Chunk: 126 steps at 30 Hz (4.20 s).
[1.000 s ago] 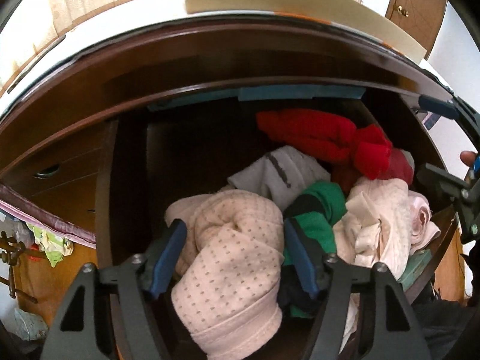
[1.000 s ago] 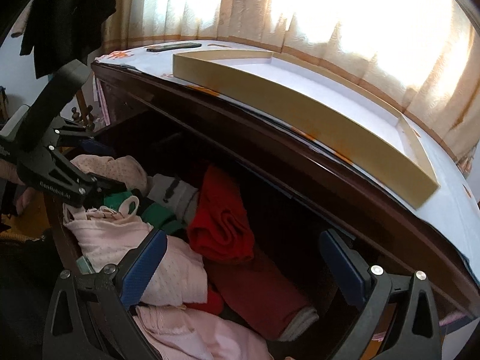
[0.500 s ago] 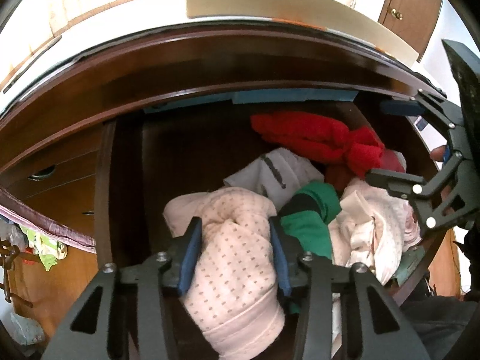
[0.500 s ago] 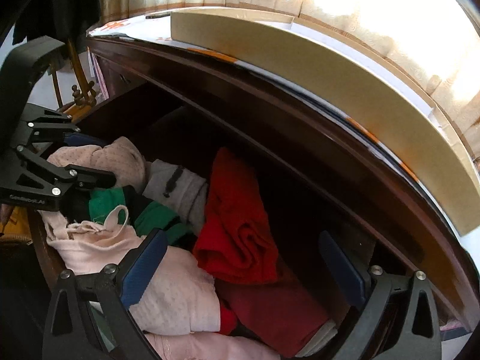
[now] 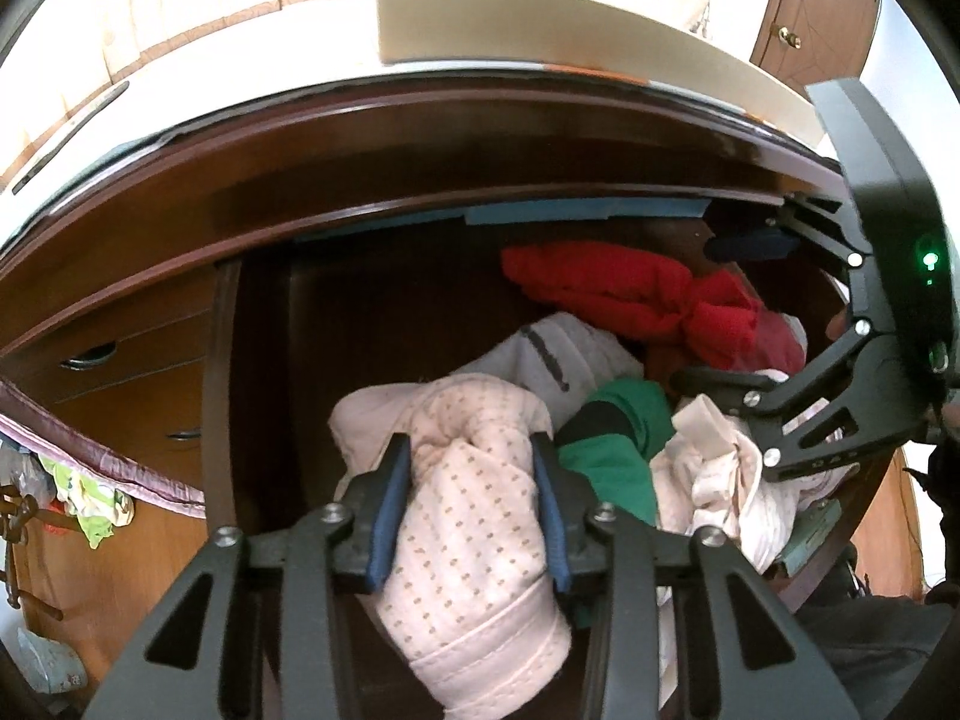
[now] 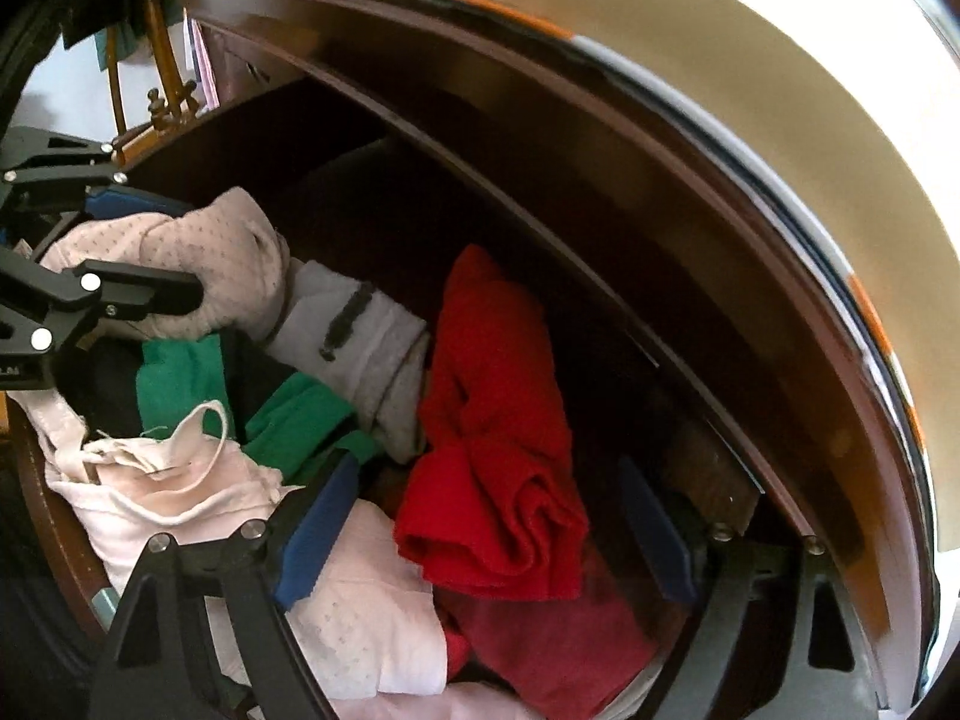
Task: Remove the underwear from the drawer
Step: 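Grasp the pink dotted garment with left tool while right tool grasps red garment, then lift both garments out of the drawer with both tools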
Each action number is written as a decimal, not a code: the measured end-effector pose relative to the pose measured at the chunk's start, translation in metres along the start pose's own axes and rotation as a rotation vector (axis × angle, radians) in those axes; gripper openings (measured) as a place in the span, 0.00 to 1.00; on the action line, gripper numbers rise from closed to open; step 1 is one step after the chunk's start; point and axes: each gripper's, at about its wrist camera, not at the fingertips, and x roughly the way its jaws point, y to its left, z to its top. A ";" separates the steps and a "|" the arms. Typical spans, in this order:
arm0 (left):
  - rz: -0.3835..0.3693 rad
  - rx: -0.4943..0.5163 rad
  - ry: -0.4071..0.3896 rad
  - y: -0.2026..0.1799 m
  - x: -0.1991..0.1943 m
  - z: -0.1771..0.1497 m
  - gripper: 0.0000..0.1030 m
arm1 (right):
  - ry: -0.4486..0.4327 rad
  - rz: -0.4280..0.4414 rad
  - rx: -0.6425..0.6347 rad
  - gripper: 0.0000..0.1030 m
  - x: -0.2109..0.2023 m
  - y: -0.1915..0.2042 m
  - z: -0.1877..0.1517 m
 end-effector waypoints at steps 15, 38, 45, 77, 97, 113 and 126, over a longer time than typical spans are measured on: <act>0.002 0.007 -0.003 0.000 0.000 -0.001 0.37 | 0.051 0.004 0.009 0.59 0.018 -0.011 0.015; 0.017 -0.032 -0.113 0.008 -0.021 0.004 0.33 | -0.131 0.122 0.053 0.46 -0.019 -0.021 -0.006; 0.012 -0.035 -0.162 0.008 -0.031 0.004 0.33 | -0.243 0.124 0.078 0.46 -0.043 -0.027 -0.021; -0.035 0.002 -0.308 -0.016 -0.077 0.010 0.32 | -0.667 0.156 0.157 0.45 -0.099 -0.015 -0.091; -0.023 0.016 -0.414 -0.027 -0.101 0.013 0.31 | -0.807 0.134 0.188 0.45 -0.117 -0.019 -0.114; -0.013 0.008 -0.488 -0.028 -0.116 0.012 0.31 | -0.877 0.106 0.218 0.45 -0.128 -0.018 -0.134; -0.004 -0.006 -0.531 -0.030 -0.127 0.011 0.31 | -0.926 0.082 0.246 0.45 -0.144 -0.019 -0.141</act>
